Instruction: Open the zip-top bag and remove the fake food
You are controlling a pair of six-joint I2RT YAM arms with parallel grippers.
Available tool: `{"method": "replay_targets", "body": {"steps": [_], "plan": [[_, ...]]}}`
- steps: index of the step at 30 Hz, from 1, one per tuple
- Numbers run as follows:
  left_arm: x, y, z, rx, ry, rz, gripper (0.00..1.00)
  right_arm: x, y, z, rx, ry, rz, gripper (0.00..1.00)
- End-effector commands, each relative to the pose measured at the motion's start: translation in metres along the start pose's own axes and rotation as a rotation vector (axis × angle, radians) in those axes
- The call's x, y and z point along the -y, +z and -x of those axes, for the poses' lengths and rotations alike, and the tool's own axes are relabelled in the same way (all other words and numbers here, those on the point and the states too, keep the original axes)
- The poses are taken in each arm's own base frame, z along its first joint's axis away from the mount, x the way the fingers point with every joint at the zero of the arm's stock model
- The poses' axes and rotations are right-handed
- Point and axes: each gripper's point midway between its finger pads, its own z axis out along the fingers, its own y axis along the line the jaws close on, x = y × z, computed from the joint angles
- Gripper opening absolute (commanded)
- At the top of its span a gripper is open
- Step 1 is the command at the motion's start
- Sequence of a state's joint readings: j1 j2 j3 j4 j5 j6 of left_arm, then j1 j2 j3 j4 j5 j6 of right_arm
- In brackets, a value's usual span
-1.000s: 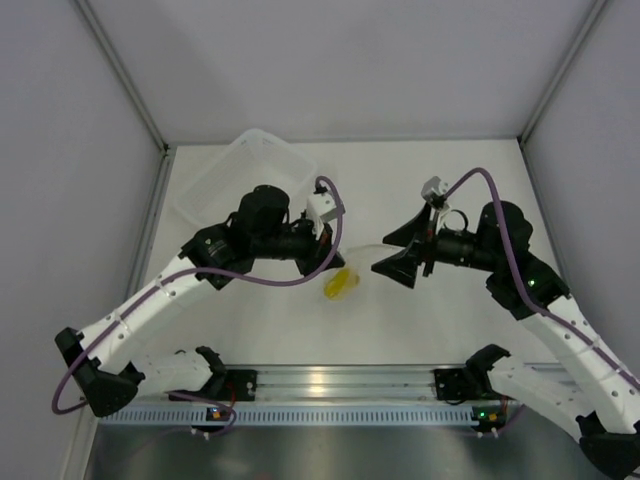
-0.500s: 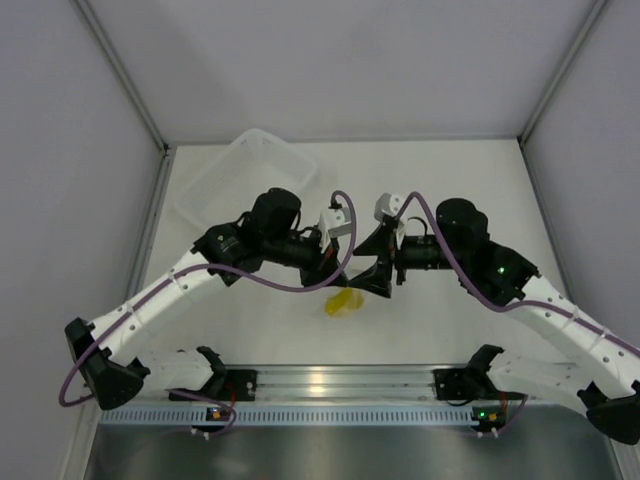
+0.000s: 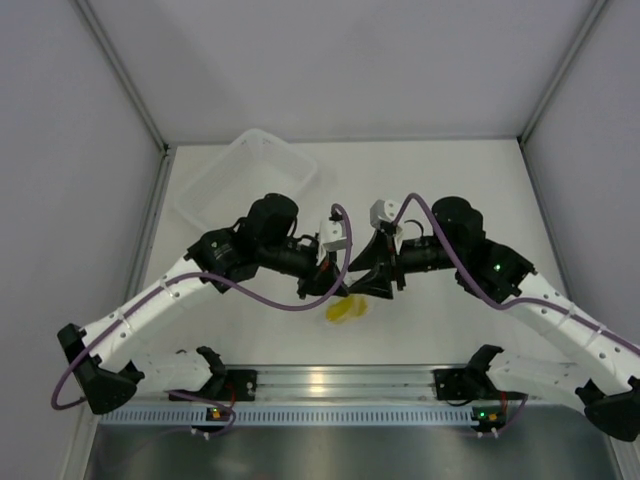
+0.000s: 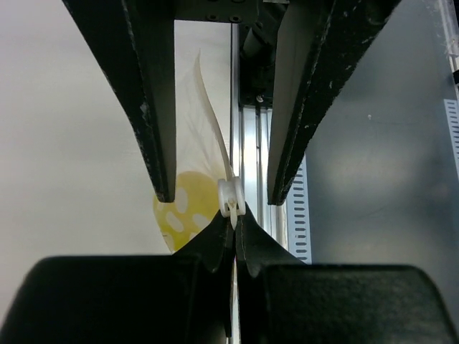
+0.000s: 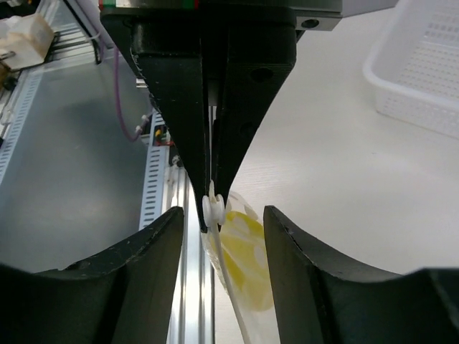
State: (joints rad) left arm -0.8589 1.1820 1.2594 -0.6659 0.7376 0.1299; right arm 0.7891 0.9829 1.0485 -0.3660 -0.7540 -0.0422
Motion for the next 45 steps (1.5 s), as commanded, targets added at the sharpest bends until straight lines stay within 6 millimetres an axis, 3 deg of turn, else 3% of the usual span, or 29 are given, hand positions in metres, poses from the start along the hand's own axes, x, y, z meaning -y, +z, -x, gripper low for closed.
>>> {"method": "replay_targets", "body": {"steps": [1, 5, 7, 9, 13, 16, 26, 28, 31, 32, 36, 45], "plan": [[0.01, -0.006, 0.012, 0.043, 0.083, -0.025, 0.0, -0.024, -0.003, 0.035, 0.079, -0.068, 0.118, 0.47], [0.015, -0.006, 0.011, 0.044, 0.08, -0.05, 0.0, -0.025, 0.001, 0.036, 0.085, -0.066, 0.146, 0.38], [0.014, -0.006, 0.01, 0.042, 0.08, -0.045, 0.0, -0.025, 0.002, 0.035, 0.083, -0.058, 0.149, 0.26], [0.014, -0.006, 0.01, 0.043, 0.081, -0.041, 0.0, -0.024, 0.002, 0.033, 0.072, -0.055, 0.145, 0.24], [0.014, -0.007, 0.011, 0.044, 0.081, -0.043, 0.0, -0.023, 0.0, 0.033, 0.07, -0.06, 0.129, 0.04], [0.011, -0.006, 0.008, 0.037, 0.08, -0.024, 0.0, -0.021, -0.002, 0.031, 0.07, -0.07, 0.108, 0.0], [-0.002, -0.037, 0.021, 0.099, 0.142, 0.183, 0.0, -0.013, -0.02, 0.013, 0.058, -0.102, -0.027, 0.0], [-0.012, -0.041, 0.023, 0.102, 0.14, 0.249, 0.0, -0.014, -0.027, 0.014, 0.069, -0.108, -0.06, 0.0], [-0.04, -0.051, 0.029, 0.134, 0.102, 0.423, 0.0, -0.008, -0.037, 0.009, 0.065, -0.1, -0.14, 0.0], [-0.059, -0.058, 0.027, 0.128, 0.079, 0.533, 0.0, -0.008, -0.04, 0.005, 0.053, -0.087, -0.16, 0.0], [-0.085, -0.072, 0.026, 0.133, 0.031, 0.696, 0.0, -0.004, -0.054, 0.002, 0.04, -0.058, -0.243, 0.0], [-0.104, -0.092, 0.03, 0.2, -0.027, 0.847, 0.0, -0.002, -0.068, -0.007, 0.028, -0.025, -0.316, 0.0]]}}
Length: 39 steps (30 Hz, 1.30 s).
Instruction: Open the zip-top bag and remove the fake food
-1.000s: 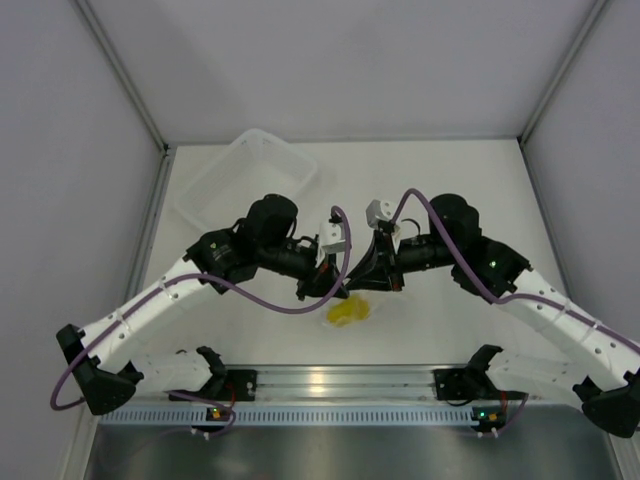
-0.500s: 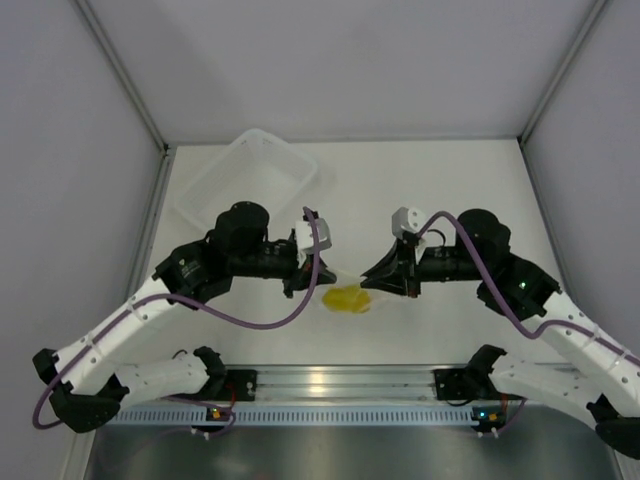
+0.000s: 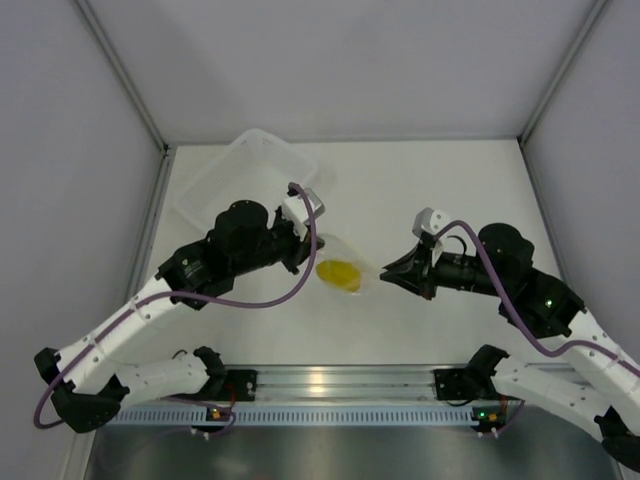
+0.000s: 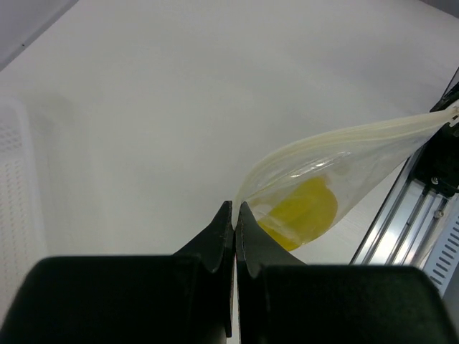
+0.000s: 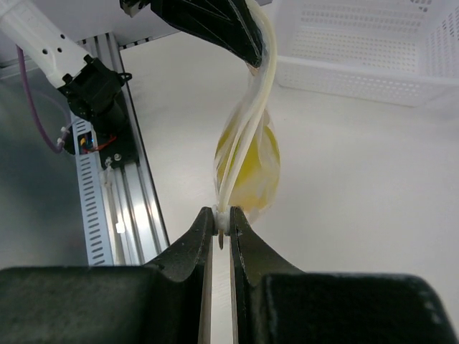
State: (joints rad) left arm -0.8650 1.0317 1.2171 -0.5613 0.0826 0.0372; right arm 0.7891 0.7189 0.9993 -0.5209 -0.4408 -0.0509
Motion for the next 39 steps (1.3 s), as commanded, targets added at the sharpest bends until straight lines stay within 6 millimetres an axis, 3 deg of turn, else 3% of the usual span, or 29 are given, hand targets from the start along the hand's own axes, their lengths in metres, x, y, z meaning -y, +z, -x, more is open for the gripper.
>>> {"method": "replay_targets", "body": {"steps": [1, 5, 7, 11, 15, 20, 24, 28, 34, 39], "plan": [[-0.026, -0.004, 0.01, 0.057, -0.028, 0.126, 0.0, -0.007, -0.01, 0.0, 0.002, 0.015, 0.005, 0.0], [0.015, -0.001, 0.01, 0.069, 0.011, -0.115, 0.0, -0.009, -0.005, 0.005, 0.015, 0.028, 0.023, 0.03], [0.034, -0.006, 0.011, 0.088, 0.03, -0.226, 0.0, -0.007, -0.005, 0.008, 0.022, 0.031, 0.015, 0.26], [0.052, -0.012, 0.007, 0.101, 0.069, -0.338, 0.0, -0.002, -0.011, 0.015, 0.044, 0.07, -0.04, 0.38], [0.064, -0.015, -0.002, 0.094, 0.099, -0.416, 0.0, 0.017, -0.013, 0.02, 0.039, 0.121, -0.155, 0.39], [0.074, -0.015, -0.013, 0.091, 0.16, -0.488, 0.0, 0.021, -0.002, 0.031, 0.059, 0.148, -0.156, 0.39], [0.077, -0.01, -0.021, 0.074, 0.187, -0.525, 0.0, 0.007, 0.003, 0.035, 0.063, 0.102, -0.056, 0.44], [0.093, -0.013, -0.026, 0.103, 0.274, -0.648, 0.0, -0.019, 0.009, 0.017, 0.022, 0.082, 0.115, 0.49], [0.099, -0.023, -0.02, 0.162, 0.352, -0.695, 0.0, -0.006, 0.018, -0.003, -0.007, 0.115, 0.049, 0.49], [0.1, -0.025, -0.004, 0.182, 0.357, -0.704, 0.0, -0.028, 0.018, -0.002, -0.004, 0.121, 0.187, 0.49]]}}
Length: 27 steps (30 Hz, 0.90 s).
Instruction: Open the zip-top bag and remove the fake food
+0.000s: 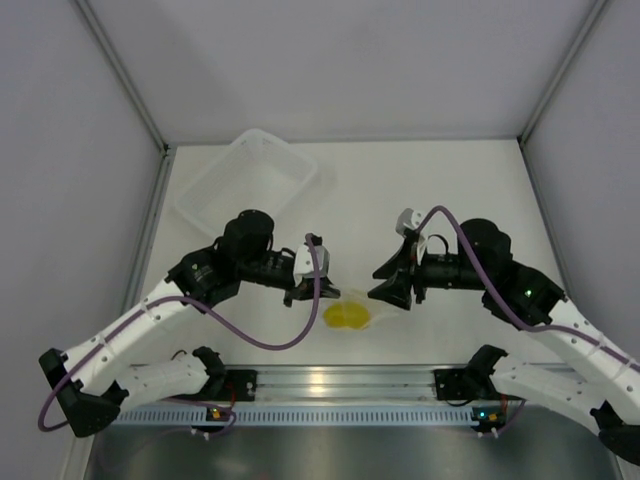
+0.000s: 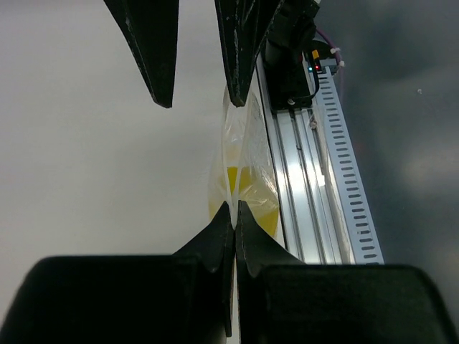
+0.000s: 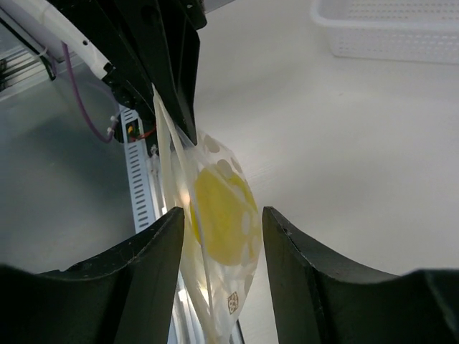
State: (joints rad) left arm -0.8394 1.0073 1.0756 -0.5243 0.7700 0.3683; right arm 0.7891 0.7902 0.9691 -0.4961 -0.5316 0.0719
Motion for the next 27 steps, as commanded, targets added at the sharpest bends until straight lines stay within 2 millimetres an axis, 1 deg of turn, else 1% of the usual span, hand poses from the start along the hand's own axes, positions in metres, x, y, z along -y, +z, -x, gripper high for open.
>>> {"method": "replay_targets", "body": {"steps": [1, 3, 6, 8, 10, 11, 13, 14, 16, 17, 22, 25, 27], "plan": [[0.003, -0.004, 0.035, 0.087, 0.112, -0.042, 0.0, -0.02, -0.002, 0.015, 0.062, -0.05, 0.103, 0.49], [0.004, -0.005, 0.038, 0.091, 0.111, -0.045, 0.0, -0.017, -0.002, 0.014, 0.065, -0.052, 0.087, 0.49], [0.007, -0.007, 0.044, 0.106, 0.124, -0.057, 0.0, -0.014, -0.002, 0.012, 0.066, -0.054, 0.07, 0.46], [0.008, -0.008, 0.047, 0.113, 0.126, -0.063, 0.0, -0.019, 0.002, 0.006, 0.047, -0.046, 0.113, 0.46], [0.009, -0.007, 0.051, 0.121, 0.126, -0.08, 0.0, -0.017, 0.008, 0.003, 0.037, -0.032, 0.119, 0.43], [0.01, -0.006, 0.05, 0.119, 0.118, -0.089, 0.0, -0.014, 0.01, 0.002, 0.035, -0.03, 0.11, 0.38], [0.011, -0.004, 0.05, 0.119, 0.096, -0.104, 0.0, -0.013, 0.011, 0.005, 0.048, -0.029, 0.102, 0.33], [0.01, -0.001, 0.048, 0.112, 0.079, -0.111, 0.0, -0.014, 0.011, 0.007, 0.054, -0.032, 0.104, 0.28], [0.007, 0.001, 0.045, 0.102, 0.059, -0.107, 0.0, -0.015, 0.009, 0.012, 0.068, -0.038, 0.105, 0.27], [0.005, 0.004, 0.042, 0.092, 0.045, -0.104, 0.0, -0.015, 0.008, 0.014, 0.074, -0.044, 0.104, 0.24], [0.001, 0.01, 0.033, 0.049, -0.004, -0.112, 0.0, -0.014, 0.007, 0.015, 0.069, -0.057, 0.09, 0.23], [-0.008, 0.013, 0.029, 0.024, -0.025, -0.078, 0.0, -0.009, 0.007, 0.011, 0.055, -0.056, 0.065, 0.0], [-0.017, 0.014, 0.027, 0.006, -0.073, -0.029, 0.0, -0.006, 0.008, 0.011, 0.047, -0.051, 0.049, 0.0]]}}
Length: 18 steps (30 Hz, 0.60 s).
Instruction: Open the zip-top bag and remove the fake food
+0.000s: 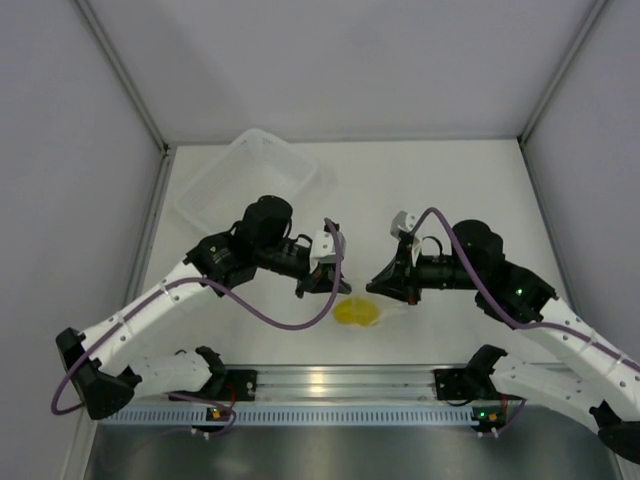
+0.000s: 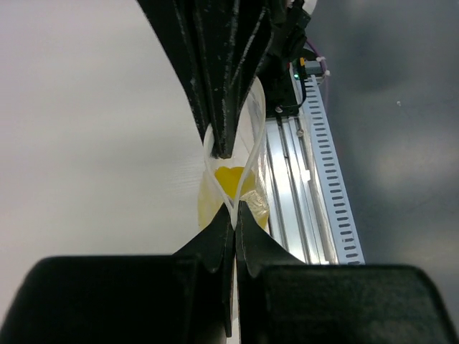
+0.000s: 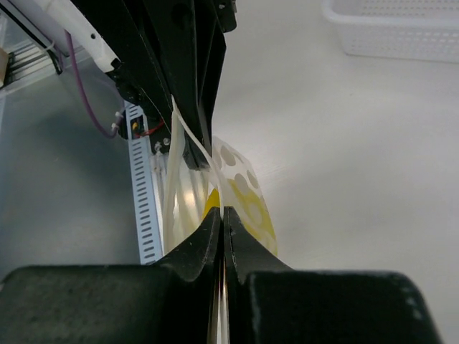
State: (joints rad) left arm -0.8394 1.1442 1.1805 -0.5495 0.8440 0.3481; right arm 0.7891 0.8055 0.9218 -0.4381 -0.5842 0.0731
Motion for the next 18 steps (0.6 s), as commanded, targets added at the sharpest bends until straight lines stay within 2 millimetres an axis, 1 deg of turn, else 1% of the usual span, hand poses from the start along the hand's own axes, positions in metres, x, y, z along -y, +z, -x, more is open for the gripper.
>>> {"method": "replay_targets", "body": {"steps": [1, 2, 3, 4, 5, 6, 7, 8, 9, 10, 11, 12, 13, 14, 15, 16, 17, 18], "plan": [[-0.015, -0.004, 0.018, 0.011, -0.035, 0.081, 0.0, 0.002, -0.001, 0.02, 0.049, -0.053, -0.028, 0.0], [-0.026, -0.006, 0.016, -0.007, -0.059, 0.147, 0.0, 0.004, -0.001, 0.021, 0.045, -0.047, -0.043, 0.0], [-0.03, -0.006, 0.015, -0.014, -0.1, 0.173, 0.0, 0.005, -0.001, 0.022, 0.044, -0.045, -0.05, 0.0], [-0.036, -0.006, 0.014, -0.021, -0.114, 0.199, 0.0, 0.009, 0.002, 0.021, 0.037, -0.037, -0.065, 0.0], [-0.044, -0.006, 0.011, -0.037, -0.13, 0.24, 0.0, 0.018, 0.002, 0.025, 0.045, -0.03, -0.114, 0.0], [-0.05, -0.006, 0.008, -0.046, -0.155, 0.27, 0.04, 0.022, 0.004, 0.029, 0.055, -0.005, -0.141, 0.0], [-0.056, -0.007, 0.006, -0.056, -0.164, 0.302, 0.12, 0.033, 0.006, 0.029, 0.054, 0.009, -0.198, 0.0], [-0.069, -0.011, 0.002, -0.074, -0.179, 0.378, 0.26, 0.039, 0.006, 0.034, 0.066, 0.031, -0.233, 0.0], [-0.073, -0.013, -0.001, -0.077, -0.221, 0.416, 0.75, 0.046, 0.007, 0.034, 0.068, 0.045, -0.273, 0.0], [-0.074, -0.013, -0.002, -0.078, -0.233, 0.425, 0.88, 0.062, 0.007, 0.034, 0.068, 0.062, -0.361, 0.0], [-0.074, -0.013, -0.004, -0.08, -0.243, 0.428, 0.97, 0.068, 0.007, 0.036, 0.079, 0.087, -0.398, 0.0], [-0.071, -0.012, -0.003, -0.071, -0.273, 0.422, 0.98, 0.074, 0.008, 0.035, 0.08, 0.1, -0.433, 0.0], [-0.072, -0.011, -0.004, -0.068, -0.298, 0.424, 0.98, 0.089, 0.005, 0.036, 0.096, 0.116, -0.518, 0.0], [-0.072, -0.011, 0.0, -0.055, -0.319, 0.431, 0.98, 0.097, 0.003, 0.037, 0.115, 0.156, -0.573, 0.0], [-0.077, -0.011, 0.002, -0.033, -0.386, 0.469, 0.98, 0.105, 0.001, 0.036, 0.13, 0.183, -0.624, 0.0], [-0.083, -0.011, 0.006, -0.005, -0.424, 0.503, 0.98, 0.125, -0.01, 0.037, 0.17, 0.215, -0.764, 0.0], [-0.087, -0.012, 0.01, 0.028, -0.461, 0.535, 0.98, 0.133, -0.013, 0.034, 0.204, 0.276, -0.821, 0.0], [-0.092, -0.011, 0.004, 0.064, -0.578, 0.583, 0.98, 0.137, -0.013, 0.032, 0.23, 0.29, -0.854, 0.0]]}}
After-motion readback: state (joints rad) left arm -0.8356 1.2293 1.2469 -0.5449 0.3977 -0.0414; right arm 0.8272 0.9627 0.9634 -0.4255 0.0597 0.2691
